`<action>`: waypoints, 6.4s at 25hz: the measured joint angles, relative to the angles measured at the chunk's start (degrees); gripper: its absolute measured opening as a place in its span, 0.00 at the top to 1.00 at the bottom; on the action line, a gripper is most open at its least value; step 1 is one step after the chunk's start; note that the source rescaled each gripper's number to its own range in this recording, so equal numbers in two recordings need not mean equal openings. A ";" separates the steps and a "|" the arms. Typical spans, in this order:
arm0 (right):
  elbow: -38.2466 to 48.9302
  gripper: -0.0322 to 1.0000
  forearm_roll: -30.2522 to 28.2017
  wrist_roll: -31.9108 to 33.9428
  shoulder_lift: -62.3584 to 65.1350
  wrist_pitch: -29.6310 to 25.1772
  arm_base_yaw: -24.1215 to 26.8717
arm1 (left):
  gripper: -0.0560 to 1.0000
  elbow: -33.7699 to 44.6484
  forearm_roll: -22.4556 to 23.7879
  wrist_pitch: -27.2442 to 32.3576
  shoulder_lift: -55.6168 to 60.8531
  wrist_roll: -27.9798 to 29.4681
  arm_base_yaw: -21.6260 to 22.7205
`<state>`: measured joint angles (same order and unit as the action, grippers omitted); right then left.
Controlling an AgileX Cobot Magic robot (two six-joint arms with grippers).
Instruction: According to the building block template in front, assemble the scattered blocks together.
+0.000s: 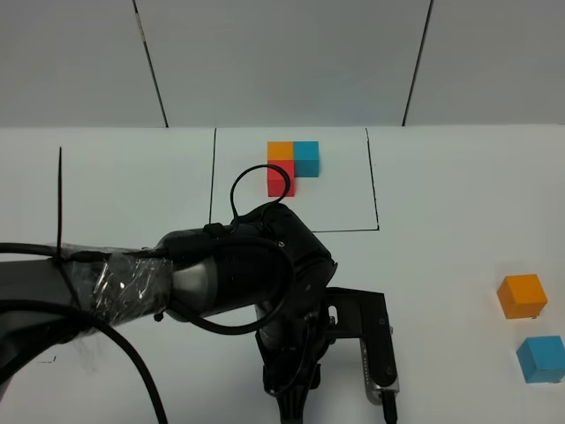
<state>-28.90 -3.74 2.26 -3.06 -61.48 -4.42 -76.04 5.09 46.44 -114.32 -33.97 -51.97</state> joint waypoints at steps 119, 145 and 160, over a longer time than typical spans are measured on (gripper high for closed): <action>0.00 0.97 0.05 0.00 0.00 0.00 0.00 | 0.00 9.09 2.74 -10.20 5.33 -1.25 2.85; 0.00 0.97 0.05 0.00 0.00 0.00 0.00 | 0.03 9.09 19.50 5.40 13.30 23.76 13.22; 0.00 0.97 0.05 0.00 0.00 0.00 0.00 | 0.03 9.09 17.42 5.82 25.94 37.50 32.95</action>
<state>-28.90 -3.69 2.26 -3.06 -61.48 -4.42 -66.95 22.52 52.26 -88.39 3.53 -19.03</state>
